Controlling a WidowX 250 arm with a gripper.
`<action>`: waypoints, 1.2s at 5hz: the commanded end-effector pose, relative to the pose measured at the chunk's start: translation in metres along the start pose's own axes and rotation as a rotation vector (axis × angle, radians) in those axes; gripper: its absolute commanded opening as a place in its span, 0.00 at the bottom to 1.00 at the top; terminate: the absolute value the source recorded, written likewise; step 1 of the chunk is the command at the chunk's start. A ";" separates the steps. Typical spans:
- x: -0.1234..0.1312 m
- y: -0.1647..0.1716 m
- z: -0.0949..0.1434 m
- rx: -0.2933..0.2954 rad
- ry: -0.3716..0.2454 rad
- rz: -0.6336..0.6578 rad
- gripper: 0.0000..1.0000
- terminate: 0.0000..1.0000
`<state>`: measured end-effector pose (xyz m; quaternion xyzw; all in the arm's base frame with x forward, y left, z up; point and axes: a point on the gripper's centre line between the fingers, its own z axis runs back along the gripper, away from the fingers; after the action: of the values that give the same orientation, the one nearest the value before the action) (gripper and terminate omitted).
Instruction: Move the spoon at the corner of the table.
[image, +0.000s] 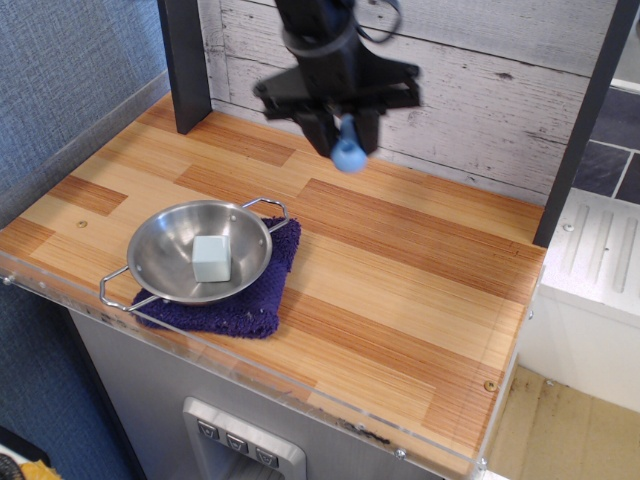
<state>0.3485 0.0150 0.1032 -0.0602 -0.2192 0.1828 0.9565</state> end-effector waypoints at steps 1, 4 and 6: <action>0.040 0.050 0.002 0.046 -0.014 0.017 0.00 0.00; 0.055 0.098 -0.022 0.122 0.012 0.070 0.00 0.00; 0.061 0.137 -0.043 0.171 0.056 0.116 0.00 0.00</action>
<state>0.3713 0.1559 0.0414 -0.0026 -0.1449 0.2540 0.9563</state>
